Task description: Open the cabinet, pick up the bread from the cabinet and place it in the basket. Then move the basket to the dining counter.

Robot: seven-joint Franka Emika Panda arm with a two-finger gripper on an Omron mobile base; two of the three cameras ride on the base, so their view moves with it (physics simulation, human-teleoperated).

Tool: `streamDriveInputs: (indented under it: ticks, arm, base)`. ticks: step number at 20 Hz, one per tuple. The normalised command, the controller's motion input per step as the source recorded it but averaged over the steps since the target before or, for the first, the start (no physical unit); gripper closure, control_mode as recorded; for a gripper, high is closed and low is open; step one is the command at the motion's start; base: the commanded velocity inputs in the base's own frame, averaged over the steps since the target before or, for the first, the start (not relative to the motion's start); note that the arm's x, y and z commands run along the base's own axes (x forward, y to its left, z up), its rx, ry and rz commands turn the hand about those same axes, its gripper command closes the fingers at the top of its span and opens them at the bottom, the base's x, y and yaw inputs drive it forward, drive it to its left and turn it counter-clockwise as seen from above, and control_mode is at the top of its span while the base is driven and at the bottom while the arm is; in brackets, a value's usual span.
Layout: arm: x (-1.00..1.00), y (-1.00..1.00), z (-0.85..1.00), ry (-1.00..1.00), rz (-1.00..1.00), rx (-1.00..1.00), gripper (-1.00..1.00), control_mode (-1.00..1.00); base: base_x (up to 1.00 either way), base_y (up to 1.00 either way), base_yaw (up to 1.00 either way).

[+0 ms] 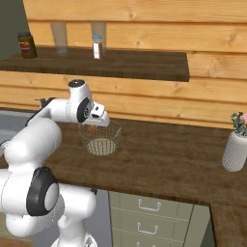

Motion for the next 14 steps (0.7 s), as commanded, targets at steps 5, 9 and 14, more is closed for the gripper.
streamDriveInputs:
  ticks: [5,9,14]
  arm:
    - [0.33,0.00,-0.35,0.01,0.00,0.00,1.00,-1.00]
    - [0.27,0.00,-0.37,0.03,0.00,0.00,1.00,-1.00]
    - [0.25,0.00,-0.39,0.06,0.00,0.00,1.00,-1.00]
  base:
    - [0.00,0.00,0.00]
    - [0.00,0.00,0.00]
    - [0.00,0.00,0.00]
